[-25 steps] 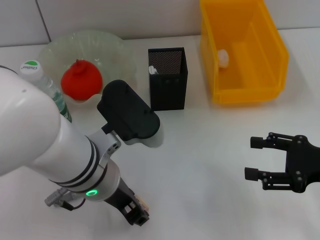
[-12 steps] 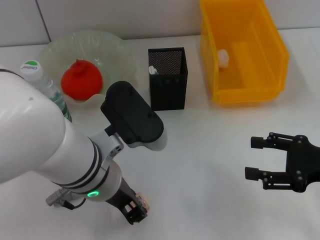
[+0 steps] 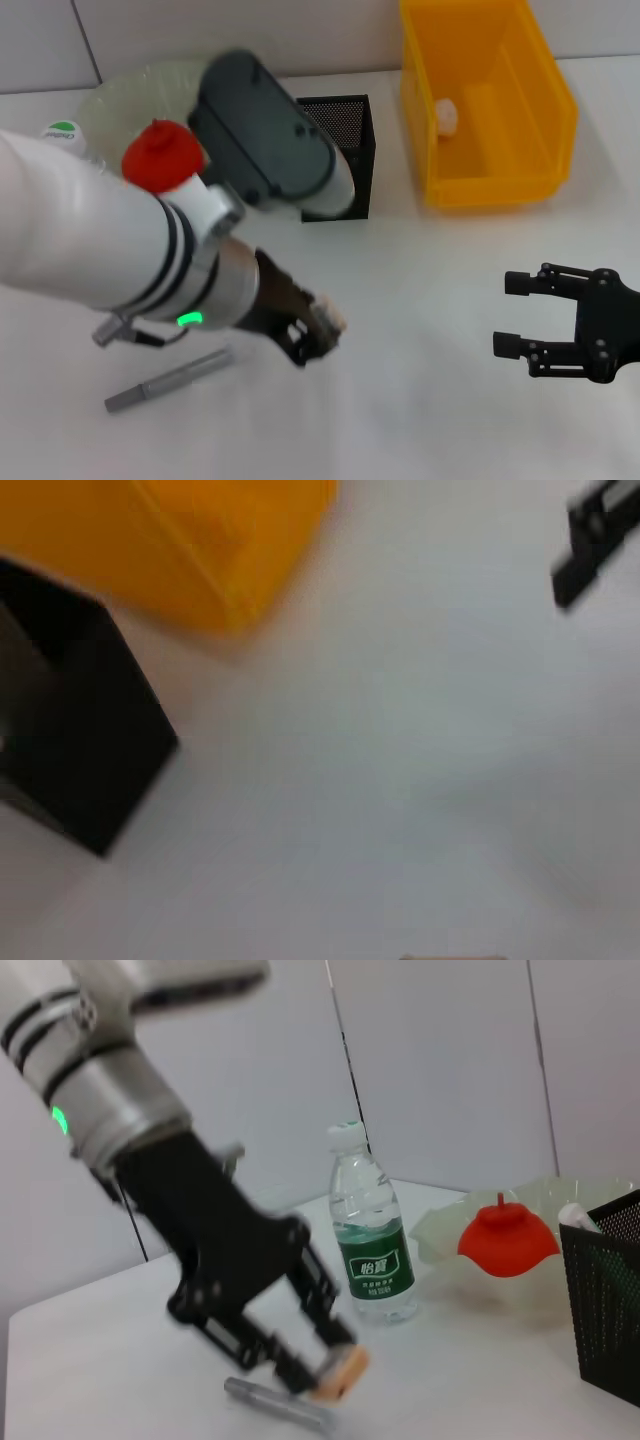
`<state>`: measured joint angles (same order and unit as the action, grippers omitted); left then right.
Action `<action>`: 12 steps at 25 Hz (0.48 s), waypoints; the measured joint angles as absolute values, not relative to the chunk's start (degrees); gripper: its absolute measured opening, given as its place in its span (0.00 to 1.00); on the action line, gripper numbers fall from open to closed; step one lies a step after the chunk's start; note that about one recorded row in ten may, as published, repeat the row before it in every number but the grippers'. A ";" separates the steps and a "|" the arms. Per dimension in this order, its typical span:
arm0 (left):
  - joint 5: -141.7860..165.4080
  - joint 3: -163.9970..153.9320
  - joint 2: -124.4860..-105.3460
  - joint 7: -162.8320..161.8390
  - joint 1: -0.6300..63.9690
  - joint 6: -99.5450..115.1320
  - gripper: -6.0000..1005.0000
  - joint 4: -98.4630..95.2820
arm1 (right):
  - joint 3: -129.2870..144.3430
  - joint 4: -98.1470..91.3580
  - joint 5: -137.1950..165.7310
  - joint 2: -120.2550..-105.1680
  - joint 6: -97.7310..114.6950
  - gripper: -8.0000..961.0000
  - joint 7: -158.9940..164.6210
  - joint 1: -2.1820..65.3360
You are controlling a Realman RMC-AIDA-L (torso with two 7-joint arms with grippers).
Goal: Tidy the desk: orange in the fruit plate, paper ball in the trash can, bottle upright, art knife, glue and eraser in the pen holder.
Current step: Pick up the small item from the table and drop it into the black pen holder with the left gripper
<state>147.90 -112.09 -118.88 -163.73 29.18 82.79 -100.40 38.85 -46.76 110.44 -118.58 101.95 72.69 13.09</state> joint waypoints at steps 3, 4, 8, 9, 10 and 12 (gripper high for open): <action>147.77 -108.53 -118.93 -162.43 29.19 80.93 0.39 -102.62 | 38.84 -46.76 110.39 -118.57 101.95 0.84 72.69 13.10; 147.74 -107.35 -118.93 -162.12 29.34 79.42 0.39 -103.08 | 38.84 -46.76 110.37 -118.56 101.95 0.84 72.69 13.11; 148.05 -104.56 -118.88 -161.58 30.86 70.07 0.39 -101.80 | 38.84 -46.76 110.33 -118.56 101.96 0.84 72.69 13.28; 148.06 -104.22 -118.87 -161.35 31.35 68.38 0.39 -100.97 | 38.84 -46.76 110.33 -118.57 101.95 0.84 72.69 13.32; 148.12 -103.70 -118.91 -160.88 32.40 65.65 0.39 -99.19 | 38.84 -46.76 110.33 -118.60 101.96 0.84 72.69 13.42; 148.12 -103.40 -118.99 -160.28 34.06 61.97 0.39 -96.04 | 38.84 -46.76 110.32 -118.60 101.96 0.84 72.69 13.45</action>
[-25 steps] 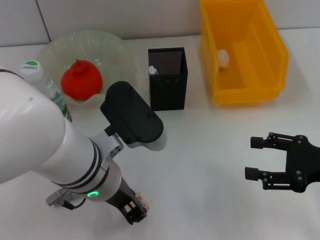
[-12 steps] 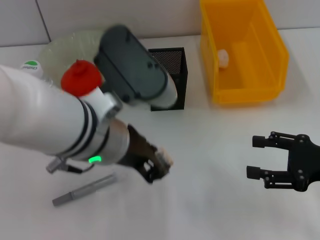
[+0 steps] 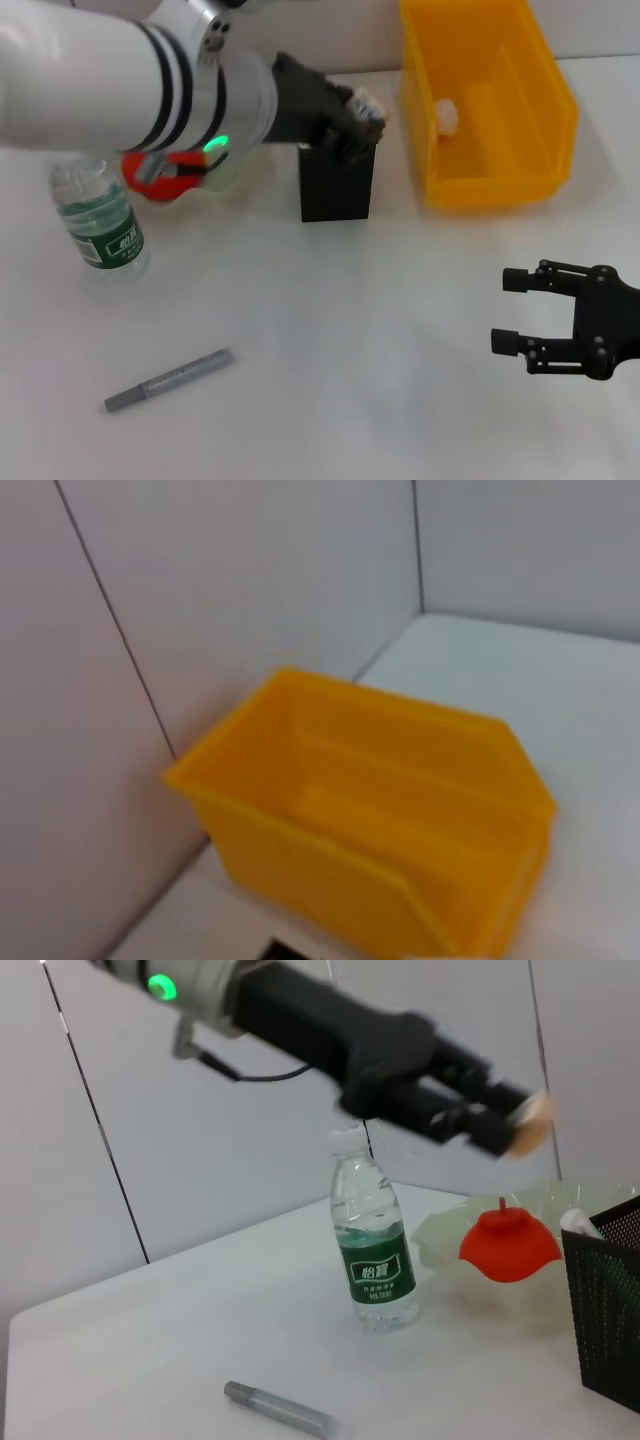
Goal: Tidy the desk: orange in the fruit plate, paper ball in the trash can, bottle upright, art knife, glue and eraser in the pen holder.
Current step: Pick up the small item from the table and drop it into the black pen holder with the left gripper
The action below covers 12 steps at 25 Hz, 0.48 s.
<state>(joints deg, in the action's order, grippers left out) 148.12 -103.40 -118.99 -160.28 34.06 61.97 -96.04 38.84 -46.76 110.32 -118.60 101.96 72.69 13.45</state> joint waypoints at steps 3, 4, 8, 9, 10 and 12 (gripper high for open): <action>148.26 -103.18 -119.15 -158.25 37.36 54.10 0.39 -87.95 | 38.84 -46.76 110.26 -118.62 101.95 0.84 72.69 13.59; 148.26 -103.18 -119.15 -158.25 37.36 54.10 0.39 -87.95 | 38.84 -46.76 110.26 -118.62 101.95 0.84 72.69 13.59; 148.18 -103.14 -119.18 -156.74 40.08 47.94 0.39 -80.34 | 38.77 -46.76 110.26 -118.65 101.95 0.84 72.69 13.72; 148.08 -103.15 -119.18 -156.71 40.81 46.65 0.39 -78.45 | 38.76 -46.76 110.24 -118.65 101.95 0.84 72.69 13.78; 148.03 -103.19 -119.18 -156.67 41.33 45.64 0.39 -77.08 | 38.76 -46.76 110.23 -118.65 101.95 0.84 72.68 13.87; 147.93 -103.43 -119.19 -156.48 42.21 43.82 0.39 -74.50 | 38.75 -46.76 110.20 -118.65 101.95 0.84 72.68 14.08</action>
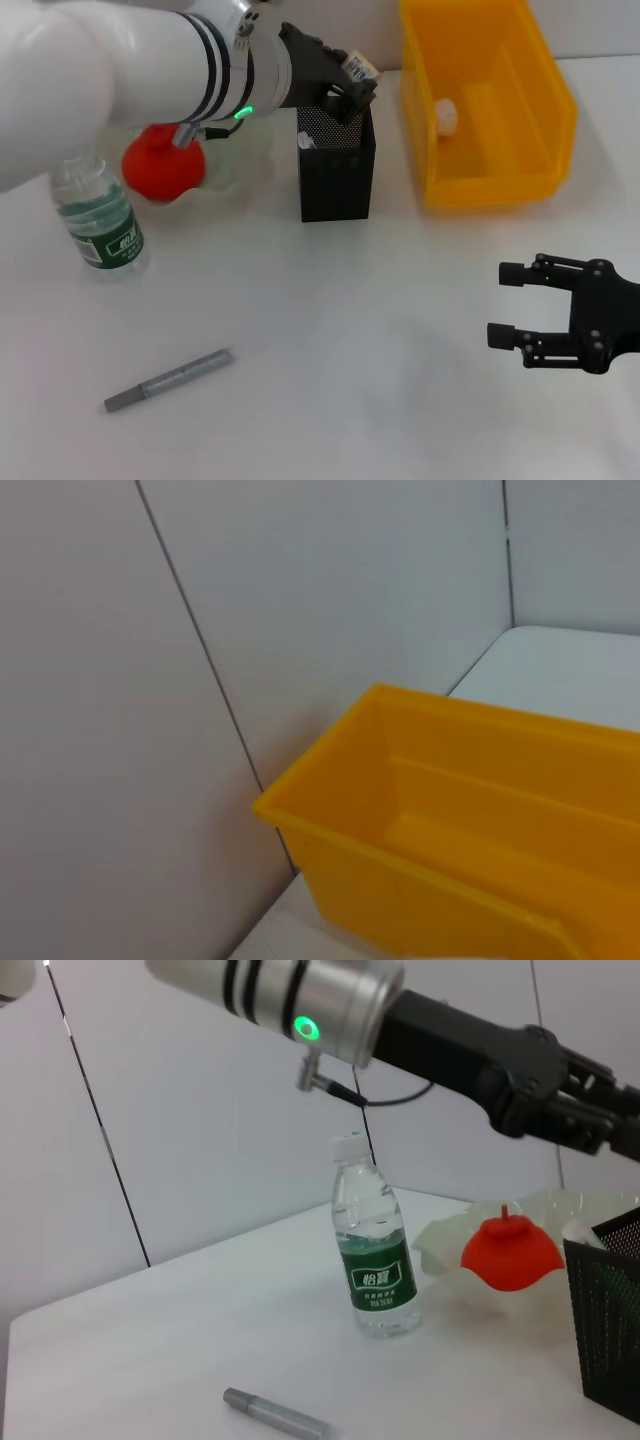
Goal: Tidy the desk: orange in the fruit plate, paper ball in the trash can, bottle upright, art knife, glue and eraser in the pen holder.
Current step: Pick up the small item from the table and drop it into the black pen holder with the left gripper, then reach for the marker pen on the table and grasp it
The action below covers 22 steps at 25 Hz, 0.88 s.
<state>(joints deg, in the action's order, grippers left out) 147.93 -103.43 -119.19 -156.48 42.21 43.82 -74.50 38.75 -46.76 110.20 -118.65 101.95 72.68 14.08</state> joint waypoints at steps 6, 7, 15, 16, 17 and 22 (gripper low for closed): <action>147.37 -103.62 -119.18 -156.18 44.60 40.72 0.39 -67.27 | 38.76 -46.75 110.20 -118.65 101.94 0.84 72.68 14.34; 147.37 -103.64 -119.18 -156.18 44.67 40.33 0.39 -66.71 | 38.76 -46.75 110.20 -118.65 101.94 0.84 72.68 14.34; 146.80 -104.05 -119.18 -156.40 44.33 40.34 0.42 -65.79 | 38.76 -46.76 110.29 -118.66 101.95 0.84 73.13 14.32; 146.79 -104.32 -119.18 -156.37 44.28 40.35 0.43 -65.89 | 38.76 -46.76 110.33 -118.66 101.94 0.84 73.15 14.33; 146.74 -104.47 -119.18 -156.37 44.25 40.37 0.44 -65.93 | 38.76 -46.76 110.33 -118.66 101.94 0.84 73.15 14.33; 145.86 -104.50 -119.18 -156.26 43.93 40.78 0.47 -66.98 | 38.76 -47.08 110.48 -118.76 102.00 0.84 73.21 14.31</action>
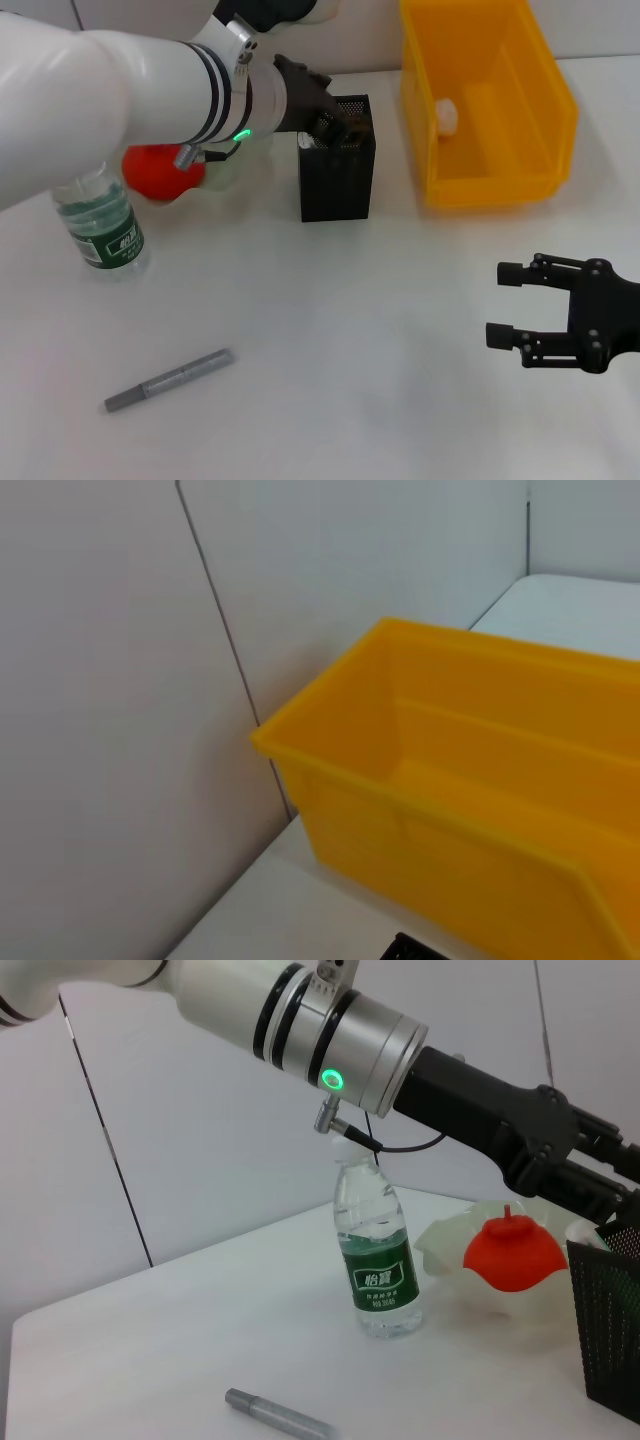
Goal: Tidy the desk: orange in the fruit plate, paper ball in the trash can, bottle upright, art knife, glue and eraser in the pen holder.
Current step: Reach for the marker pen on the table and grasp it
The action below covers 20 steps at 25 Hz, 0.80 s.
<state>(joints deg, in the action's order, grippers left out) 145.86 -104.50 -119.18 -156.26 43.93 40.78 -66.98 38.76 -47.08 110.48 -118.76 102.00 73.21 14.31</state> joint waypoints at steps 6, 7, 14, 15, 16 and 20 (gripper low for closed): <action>145.82 -104.51 -119.12 -156.16 42.11 42.87 0.72 -71.76 | 38.75 -47.29 110.45 -118.83 102.37 0.84 73.26 14.10; 145.80 -104.39 -119.10 -156.16 41.59 43.79 0.74 -73.29 | 38.76 -47.29 110.45 -118.83 102.38 0.84 73.27 14.10; 145.74 -103.77 -118.78 -156.17 37.01 57.41 0.81 -89.73 | 38.75 -47.29 110.36 -118.69 102.56 0.84 73.42 13.91; 145.73 -103.51 -118.78 -156.17 36.61 61.13 0.81 -92.55 | 38.73 -47.29 110.35 -118.69 102.61 0.84 73.46 13.90; 145.72 -103.22 -118.77 -156.17 36.53 64.15 0.81 -94.09 | 38.71 -47.29 110.35 -118.69 102.63 0.84 73.47 13.85; 145.87 -102.47 -118.79 -156.18 36.24 78.04 0.81 -100.37 | 38.61 -47.29 110.32 -118.71 102.66 0.84 73.48 13.72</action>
<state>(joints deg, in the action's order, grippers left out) 145.87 -102.47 -118.79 -156.18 36.24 78.04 -100.37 38.61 -47.29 110.32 -118.71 102.66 73.48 13.72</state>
